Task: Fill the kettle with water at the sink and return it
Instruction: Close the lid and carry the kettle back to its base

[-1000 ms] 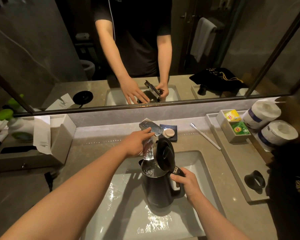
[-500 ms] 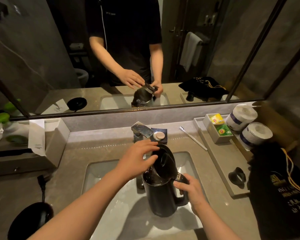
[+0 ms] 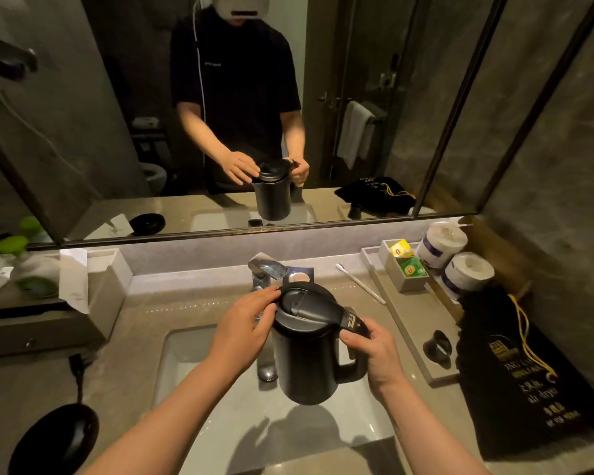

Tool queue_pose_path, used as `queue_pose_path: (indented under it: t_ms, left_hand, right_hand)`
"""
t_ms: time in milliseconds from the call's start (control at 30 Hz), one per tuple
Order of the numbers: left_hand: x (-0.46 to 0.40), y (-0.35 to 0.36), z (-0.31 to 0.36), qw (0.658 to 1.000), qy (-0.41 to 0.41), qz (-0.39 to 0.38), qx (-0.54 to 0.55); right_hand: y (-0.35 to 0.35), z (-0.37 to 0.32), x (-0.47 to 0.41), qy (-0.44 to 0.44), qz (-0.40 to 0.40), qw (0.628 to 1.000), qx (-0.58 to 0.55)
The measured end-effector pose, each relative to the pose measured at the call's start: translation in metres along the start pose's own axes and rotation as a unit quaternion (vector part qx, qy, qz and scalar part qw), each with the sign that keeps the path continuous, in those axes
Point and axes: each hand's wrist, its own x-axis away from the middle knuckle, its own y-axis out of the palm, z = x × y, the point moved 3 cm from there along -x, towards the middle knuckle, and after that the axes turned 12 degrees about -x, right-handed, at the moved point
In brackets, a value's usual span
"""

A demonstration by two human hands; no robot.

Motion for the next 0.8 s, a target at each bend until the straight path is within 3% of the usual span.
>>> queue_pose_path:
  t_ms: [133, 333, 433, 533, 633, 800]
  left_hand:
    - [0.010, -0.008, 0.005, 0.999, -0.001, 0.038, 0.039]
    - [0.027, -0.017, -0.008, 0.999, -0.014, 0.016, 0.045]
    - [0.037, -0.021, -0.014, 0.994, -0.058, 0.035, 0.084]
    - [0.048, -0.029, -0.019, 0.954, -0.196, 0.061, 0.220]
    - [0.058, -0.038, -0.025, 0.914, -0.232, 0.046, 0.329]
    - [0.088, -0.066, -0.051, 0.883, -0.297, 0.074, 0.357]
  right_hand:
    - [0.013, -0.017, 0.005, -0.034, -0.004, 0.999, -0.018]
    - [0.027, -0.023, 0.013, -0.044, -0.015, 0.999, -0.020]
    - [0.038, -0.024, 0.016, -0.040, -0.023, 0.998, -0.030]
    - [0.052, -0.025, 0.018, -0.037, -0.049, 0.997, -0.039]
    - [0.069, -0.021, 0.019, -0.034, -0.083, 0.995, -0.038]
    - [0.110, -0.003, 0.021, -0.013, -0.158, 0.987, 0.002]
